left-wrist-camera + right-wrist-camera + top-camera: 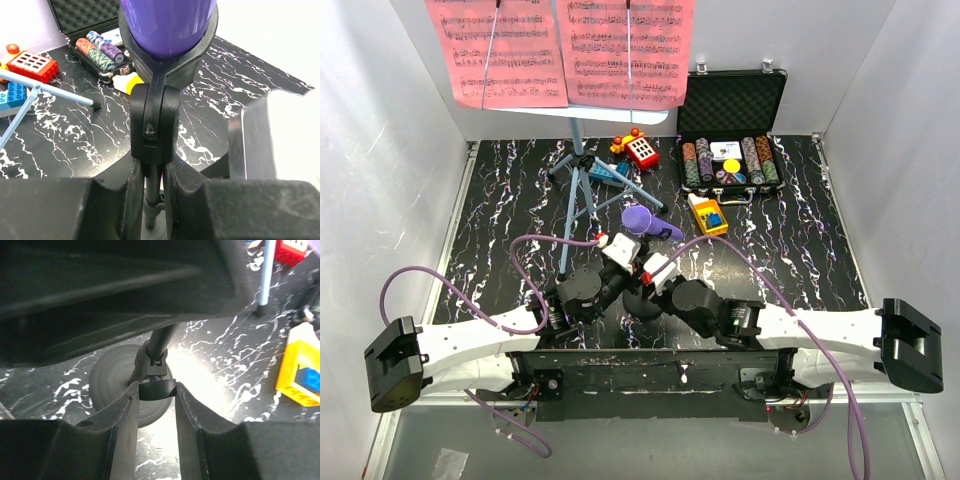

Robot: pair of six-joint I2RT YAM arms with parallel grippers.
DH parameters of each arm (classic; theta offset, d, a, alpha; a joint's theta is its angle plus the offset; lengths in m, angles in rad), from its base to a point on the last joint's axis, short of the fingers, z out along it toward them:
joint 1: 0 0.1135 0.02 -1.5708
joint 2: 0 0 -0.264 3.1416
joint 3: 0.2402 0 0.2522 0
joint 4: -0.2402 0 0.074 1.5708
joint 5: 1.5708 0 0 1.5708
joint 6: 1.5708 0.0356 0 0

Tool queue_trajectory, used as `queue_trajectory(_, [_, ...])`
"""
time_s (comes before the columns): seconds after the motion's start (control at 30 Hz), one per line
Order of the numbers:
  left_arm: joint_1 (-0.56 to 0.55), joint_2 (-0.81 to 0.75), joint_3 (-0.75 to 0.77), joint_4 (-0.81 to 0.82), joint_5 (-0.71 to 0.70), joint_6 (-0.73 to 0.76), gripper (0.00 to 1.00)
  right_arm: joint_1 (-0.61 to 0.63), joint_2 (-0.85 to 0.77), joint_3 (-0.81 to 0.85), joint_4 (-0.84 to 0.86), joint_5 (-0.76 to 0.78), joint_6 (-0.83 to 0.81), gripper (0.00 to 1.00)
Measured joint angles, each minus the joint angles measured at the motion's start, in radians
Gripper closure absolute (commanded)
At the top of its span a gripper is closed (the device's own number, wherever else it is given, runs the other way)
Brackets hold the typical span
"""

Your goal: Pack up the instrument practice props

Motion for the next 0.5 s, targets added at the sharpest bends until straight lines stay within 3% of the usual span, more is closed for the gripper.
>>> queue_trajectory(0.13, [0.0, -0.001, -0.003, 0.003, -0.003, -0.006, 1.0, 0.057, 0.042, 0.006, 0.035, 0.121, -0.107, 0.99])
queue_trajectory(0.3, [0.0, -0.005, -0.008, 0.016, -0.008, -0.024, 1.0, 0.068, 0.039, 0.006, 0.036, 0.163, -0.155, 0.96])
queue_trajectory(0.33, [0.0, -0.005, -0.008, 0.017, -0.007, -0.025, 1.0, 0.068, 0.034, 0.007, 0.026, 0.16, -0.155, 0.75])
queue_trajectory(0.4, [-0.001, -0.004, -0.008, 0.019, -0.003, -0.027, 1.0, 0.068, 0.018, 0.013, -0.01, 0.145, -0.154, 0.49])
queue_trajectory(0.5, [-0.008, -0.002, -0.008, 0.023, 0.005, -0.029, 1.0, 0.066, -0.018, 0.026, -0.085, 0.131, -0.152, 0.3])
